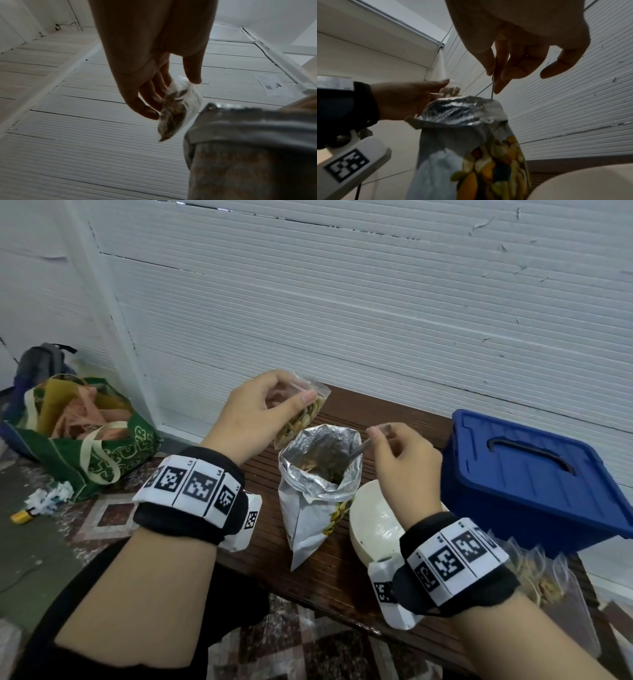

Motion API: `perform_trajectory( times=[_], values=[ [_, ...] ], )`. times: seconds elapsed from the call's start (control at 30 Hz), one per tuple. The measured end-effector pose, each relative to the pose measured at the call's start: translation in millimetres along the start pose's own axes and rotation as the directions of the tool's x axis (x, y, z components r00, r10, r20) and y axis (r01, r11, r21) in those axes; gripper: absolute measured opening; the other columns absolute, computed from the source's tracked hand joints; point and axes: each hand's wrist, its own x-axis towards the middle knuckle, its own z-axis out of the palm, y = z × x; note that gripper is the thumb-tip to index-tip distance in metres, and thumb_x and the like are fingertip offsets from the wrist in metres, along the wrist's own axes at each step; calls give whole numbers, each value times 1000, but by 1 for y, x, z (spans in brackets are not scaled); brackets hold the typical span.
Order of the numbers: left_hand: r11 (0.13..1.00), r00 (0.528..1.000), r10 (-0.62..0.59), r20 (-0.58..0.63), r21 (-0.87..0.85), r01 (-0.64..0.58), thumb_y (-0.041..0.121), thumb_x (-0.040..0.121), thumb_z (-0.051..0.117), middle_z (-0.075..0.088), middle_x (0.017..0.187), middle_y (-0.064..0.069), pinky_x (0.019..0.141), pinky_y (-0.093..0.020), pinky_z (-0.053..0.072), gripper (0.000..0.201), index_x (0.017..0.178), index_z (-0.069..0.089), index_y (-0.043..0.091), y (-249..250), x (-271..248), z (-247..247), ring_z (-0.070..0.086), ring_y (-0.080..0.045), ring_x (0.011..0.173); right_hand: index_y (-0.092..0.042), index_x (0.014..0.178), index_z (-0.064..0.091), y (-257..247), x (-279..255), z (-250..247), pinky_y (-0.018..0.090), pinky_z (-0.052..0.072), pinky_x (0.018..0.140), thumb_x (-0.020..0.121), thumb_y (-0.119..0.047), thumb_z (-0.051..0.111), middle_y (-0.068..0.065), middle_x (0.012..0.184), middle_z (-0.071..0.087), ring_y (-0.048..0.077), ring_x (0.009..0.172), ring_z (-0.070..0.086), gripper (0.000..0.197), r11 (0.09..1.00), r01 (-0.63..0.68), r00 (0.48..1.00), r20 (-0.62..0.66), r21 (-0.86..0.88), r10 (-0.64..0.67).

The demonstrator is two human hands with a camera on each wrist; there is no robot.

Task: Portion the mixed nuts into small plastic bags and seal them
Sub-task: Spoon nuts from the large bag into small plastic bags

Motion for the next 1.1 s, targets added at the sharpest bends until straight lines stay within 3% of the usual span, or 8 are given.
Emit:
perform_trajectory(
  times=[0.07, 0.17, 0.3, 0.47, 0.57, 0.73, 0.93, 1.1],
  values=[
    [1000, 1000, 16, 17, 4, -16, 38, 86, 64, 65, 93, 19, 76, -13, 47, 9, 95, 61, 37, 2, 0, 0, 60, 9, 90, -25, 83, 63, -1, -2, 3, 44, 48, 82, 93, -35, 56, -15, 66, 59, 15, 74, 60, 16, 999, -20, 998, 57, -28, 21],
    [999, 999, 35, 21, -12, -34, 37, 84, 66, 67, 92, 16, 78, -17, 50, 15, 98, 65, 33, 3, -2, 1, 62, 7, 88, -24, 82, 64, 0, -2, 2, 43, 49, 79, 93, -36, 57, -13, 67, 59, 15, 75, 60, 18, 998, -40, 994, 103, -38, 44],
    [997, 997, 72, 9, 15, -72, 52, 76, 64, 71, 99, 10, 87, -33, 54, 42, 107, 70, 25, 6, -3, 1, 65, -7, 96, -27, 80, 60, -2, -1, -6, 22, 42, 64, 91, -37, 60, -12, 65, 56, 2, 65, 51, 15, 999, -51, 993, 108, 1, 50],
    [993, 993, 118, -11, -8, -118, 63, 70, 64, 70, 94, 13, 80, -25, 52, 44, 102, 70, 33, 15, -6, 6, 63, -3, 90, -27, 89, 63, -1, 2, -16, 3, 38, 60, 91, -32, 62, -11, 74, 60, -1, 70, 53, 6, 993, -93, 992, 95, 72, 86],
    [987, 987, 159, -3, 14, -159, 67, 69, 68, 68, 94, 3, 74, -23, 49, 45, 101, 71, 35, 20, -8, 14, 61, -14, 85, -30, 85, 64, -1, 1, -22, 7, 40, 62, 91, -33, 61, -6, 77, 64, 5, 74, 57, 8, 988, -91, 994, 67, 122, 84],
    [981, 981, 186, 56, -57, -183, 60, 71, 72, 69, 102, 0, 80, -31, 54, 36, 98, 72, 37, 32, -14, 31, 65, -17, 92, -26, 87, 69, -3, 0, -40, 36, 53, 80, 93, -42, 54, -3, 79, 68, 12, 80, 62, 23, 973, -113, 994, 14, 199, 112],
    [970, 964, 233, 126, -99, -221, 54, 74, 72, 69, 101, 1, 79, -33, 55, 38, 104, 72, 31, 46, -24, 68, 64, -14, 92, -19, 72, 74, -11, 3, -85, 28, 45, 67, 91, -42, 59, -1, 67, 69, 5, 62, 57, 33, 913, -186, 982, 66, 364, 174],
    [957, 953, 273, 131, -139, -255, 26, 83, 73, 64, 97, -8, 79, -24, 49, 26, 109, 71, 22, 58, -38, 109, 60, -15, 87, -9, 69, 74, -1, 1, -125, 27, 42, 63, 85, -27, 68, -4, 55, 58, 8, 55, 48, 26, 940, -194, 977, 138, 282, 160]
  ],
)
